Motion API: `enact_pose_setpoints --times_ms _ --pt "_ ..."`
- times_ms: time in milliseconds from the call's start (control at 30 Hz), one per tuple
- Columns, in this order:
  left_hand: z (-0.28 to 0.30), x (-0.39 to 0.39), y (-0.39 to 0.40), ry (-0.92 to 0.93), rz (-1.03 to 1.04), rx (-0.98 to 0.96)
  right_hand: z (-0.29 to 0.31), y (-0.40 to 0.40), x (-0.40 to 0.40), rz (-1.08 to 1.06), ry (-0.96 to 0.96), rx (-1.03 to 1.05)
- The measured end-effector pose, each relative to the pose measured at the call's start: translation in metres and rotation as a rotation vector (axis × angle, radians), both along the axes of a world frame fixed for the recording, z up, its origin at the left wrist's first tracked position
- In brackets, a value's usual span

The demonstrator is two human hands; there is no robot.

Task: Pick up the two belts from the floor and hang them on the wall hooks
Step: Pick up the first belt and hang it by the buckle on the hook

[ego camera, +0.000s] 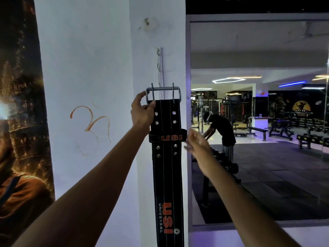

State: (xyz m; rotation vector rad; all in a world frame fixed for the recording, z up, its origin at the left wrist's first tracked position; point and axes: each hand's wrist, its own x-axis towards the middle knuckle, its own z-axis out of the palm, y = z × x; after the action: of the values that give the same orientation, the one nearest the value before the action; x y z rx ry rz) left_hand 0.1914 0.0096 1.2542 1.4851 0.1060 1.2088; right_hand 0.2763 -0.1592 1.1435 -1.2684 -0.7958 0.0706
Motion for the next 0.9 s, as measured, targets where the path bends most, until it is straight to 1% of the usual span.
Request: enact_pose_setpoints --times_ms 100,133,200,267,367,467,567,633,733,800,900 --pt "-0.006 0.0 -0.004 -0.013 -0.027 -0.003 0.069 0.012 -0.008 -0.096 -0.108 0.017" --pt "-0.008 0.0 -0.006 -0.014 -0.039 0.001 0.083 0.017 -0.011 -0.111 -0.118 0.008" --pt "-0.013 -0.001 -0.009 -0.012 -0.077 0.01 0.1 0.026 -0.013 -0.137 -0.078 0.025" --pt "-0.018 -0.002 -0.009 -0.006 -0.115 0.03 0.106 0.032 -0.013 -0.183 -0.041 0.045" --pt "-0.021 -0.007 -0.003 -0.015 -0.131 0.082 0.109 0.037 -0.012 -0.223 -0.058 0.08" --pt "-0.027 -0.015 -0.002 -0.043 -0.156 0.147 0.115 0.042 -0.016 -0.225 -0.048 0.148" --pt "-0.049 -0.019 -0.005 -0.008 -0.163 0.226 0.122 0.044 -0.02 -0.205 -0.031 0.204" --pt "-0.067 -0.018 -0.002 0.004 -0.172 0.195 0.124 0.043 -0.019 -0.202 -0.033 0.208" --pt "-0.09 -0.019 0.003 0.018 -0.236 0.092 0.122 0.043 -0.015 -0.208 -0.048 0.214" --pt "-0.109 -0.018 0.006 0.07 -0.274 0.11 0.121 0.043 -0.011 -0.223 -0.032 0.224" --pt "-0.147 -0.013 0.013 0.227 -0.299 0.22 0.126 0.042 -0.005 -0.257 -0.025 0.221"
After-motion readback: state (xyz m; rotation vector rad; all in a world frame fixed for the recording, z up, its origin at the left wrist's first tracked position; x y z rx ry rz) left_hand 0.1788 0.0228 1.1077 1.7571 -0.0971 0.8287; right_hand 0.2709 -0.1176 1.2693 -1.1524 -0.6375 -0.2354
